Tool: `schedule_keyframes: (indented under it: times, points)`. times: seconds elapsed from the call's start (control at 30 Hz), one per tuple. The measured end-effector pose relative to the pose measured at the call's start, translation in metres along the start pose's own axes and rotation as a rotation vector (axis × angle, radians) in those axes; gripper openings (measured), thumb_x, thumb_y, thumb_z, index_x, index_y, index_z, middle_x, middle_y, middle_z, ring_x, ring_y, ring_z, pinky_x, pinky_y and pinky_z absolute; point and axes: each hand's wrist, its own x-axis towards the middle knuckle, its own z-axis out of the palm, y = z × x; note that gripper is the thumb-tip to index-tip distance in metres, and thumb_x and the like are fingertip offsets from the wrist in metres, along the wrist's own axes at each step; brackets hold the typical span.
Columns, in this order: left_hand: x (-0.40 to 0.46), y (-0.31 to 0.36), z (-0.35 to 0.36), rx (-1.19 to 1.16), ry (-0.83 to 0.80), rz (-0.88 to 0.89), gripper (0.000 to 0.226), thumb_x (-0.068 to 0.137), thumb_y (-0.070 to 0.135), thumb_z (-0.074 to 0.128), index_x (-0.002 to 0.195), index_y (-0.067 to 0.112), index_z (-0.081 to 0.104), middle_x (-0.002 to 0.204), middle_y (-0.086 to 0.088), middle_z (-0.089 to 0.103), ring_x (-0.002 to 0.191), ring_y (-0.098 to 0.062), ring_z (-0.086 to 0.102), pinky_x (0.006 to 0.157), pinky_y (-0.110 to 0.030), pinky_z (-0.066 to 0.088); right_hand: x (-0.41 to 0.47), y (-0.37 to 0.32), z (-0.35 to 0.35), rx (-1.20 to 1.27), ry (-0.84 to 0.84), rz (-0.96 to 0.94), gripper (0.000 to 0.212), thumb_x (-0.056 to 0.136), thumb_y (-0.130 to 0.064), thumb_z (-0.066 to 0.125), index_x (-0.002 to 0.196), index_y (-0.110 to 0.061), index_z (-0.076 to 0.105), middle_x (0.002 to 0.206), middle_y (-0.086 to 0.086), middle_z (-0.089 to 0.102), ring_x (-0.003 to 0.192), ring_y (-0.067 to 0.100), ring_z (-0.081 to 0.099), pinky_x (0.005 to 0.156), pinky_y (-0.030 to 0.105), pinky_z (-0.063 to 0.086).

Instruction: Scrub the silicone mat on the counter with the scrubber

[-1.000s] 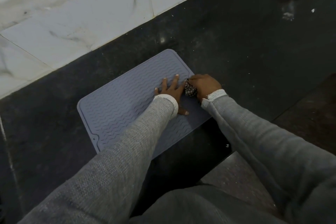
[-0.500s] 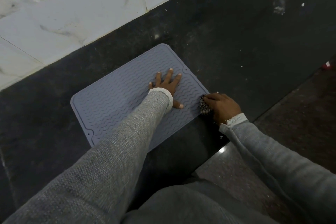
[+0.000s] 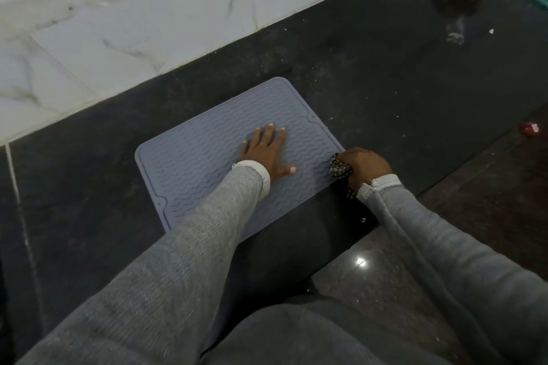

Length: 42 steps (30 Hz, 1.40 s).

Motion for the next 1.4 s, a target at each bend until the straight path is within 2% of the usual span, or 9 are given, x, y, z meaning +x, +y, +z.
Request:
schedule_keyframes:
  times: [0.17,0.3,0.47,0.63,0.83,1.03,1.23,1.3,1.4]
  points:
    - [-0.044,-0.052,0.006,-0.062,0.105,-0.108,0.088,0.086,0.056,0.051,0.149,0.030,-0.005,0.158,0.001,-0.009,0.145,-0.025,-0.008,0.116,-0.049,0.002,-0.008,-0.019,0.007,0.086,0.163,-0.051,0.048,0.073,0.004,0.060,0.117,-0.013,0.063,0.126,0.010,0.061,0.116,0.028,0.056,0.099,0.031,0.041]
    - [-0.079,-0.092,0.010,-0.122,0.168,-0.201,0.083,0.088,0.053,0.050,0.150,0.029,0.000,0.159,0.002,-0.006,0.146,-0.024,-0.006,0.116,-0.048,0.003,-0.007,-0.055,0.015,0.146,0.213,-0.147,0.051,0.067,0.008,0.061,0.114,-0.011,0.066,0.121,0.013,0.064,0.114,0.030,0.058,0.097,0.031,0.043]
    - [-0.116,-0.131,0.014,-0.148,0.226,-0.299,0.079,0.089,0.051,0.049,0.150,0.029,0.004,0.159,0.003,-0.001,0.146,-0.024,-0.001,0.116,-0.050,0.007,0.002,-0.117,0.026,0.170,0.141,-0.290,0.055,0.064,0.011,0.059,0.116,-0.008,0.064,0.122,0.016,0.063,0.114,0.031,0.057,0.097,0.030,0.043]
    - [-0.142,-0.163,0.015,-0.197,0.229,-0.388,0.074,0.092,0.047,0.047,0.150,0.027,0.005,0.159,0.005,0.003,0.146,-0.023,-0.001,0.116,-0.050,0.006,0.017,-0.182,0.035,0.119,0.079,-0.430,0.054,0.072,0.008,0.061,0.123,-0.010,0.060,0.129,0.015,0.058,0.119,0.030,0.054,0.102,0.029,0.037]
    - [-0.162,-0.197,0.006,-0.236,0.305,-0.458,0.067,0.094,0.032,0.049,0.149,0.023,0.013,0.157,0.002,0.016,0.145,-0.022,0.009,0.117,-0.047,0.011,0.040,-0.253,0.035,0.049,-0.045,-0.484,0.059,0.074,0.001,0.070,0.128,-0.013,0.055,0.134,0.011,0.054,0.122,0.026,0.051,0.103,0.027,0.037]
    - [-0.155,-0.225,-0.017,-0.306,0.274,-0.482,0.087,0.086,0.028,0.063,0.150,0.023,0.005,0.155,-0.005,0.022,0.145,-0.022,0.013,0.117,-0.045,0.012,0.067,-0.312,0.028,-0.063,-0.044,-0.496,0.051,0.081,-0.001,0.064,0.128,-0.019,0.055,0.131,0.008,0.057,0.118,0.028,0.055,0.101,0.034,0.044]
    - [-0.131,-0.242,-0.034,-0.317,0.237,-0.406,0.106,0.078,0.024,0.072,0.149,0.023,-0.006,0.154,-0.007,0.025,0.144,-0.026,0.016,0.116,-0.045,0.015,0.095,-0.353,0.021,-0.152,-0.107,-0.537,0.038,0.089,-0.014,0.057,0.127,-0.013,0.055,0.131,0.014,0.056,0.118,0.031,0.053,0.101,0.041,0.044]
    - [-0.123,-0.245,-0.036,-0.322,0.215,-0.392,0.107,0.078,0.023,0.072,0.149,0.024,-0.008,0.152,-0.012,0.027,0.141,-0.030,0.023,0.116,-0.045,0.018,0.105,-0.363,0.021,-0.154,-0.155,-0.518,0.033,0.091,-0.023,0.051,0.121,-0.012,0.059,0.127,0.015,0.058,0.114,0.032,0.055,0.099,0.043,0.045]
    - [-0.114,-0.248,-0.036,-0.308,0.197,-0.363,0.108,0.077,0.021,0.071,0.149,0.023,-0.010,0.147,-0.017,0.034,0.133,-0.034,0.036,0.114,-0.044,0.024,0.117,-0.371,0.026,-0.191,-0.163,-0.509,0.022,0.088,-0.021,0.052,0.104,-0.012,0.064,0.116,0.015,0.063,0.104,0.033,0.060,0.090,0.042,0.050]
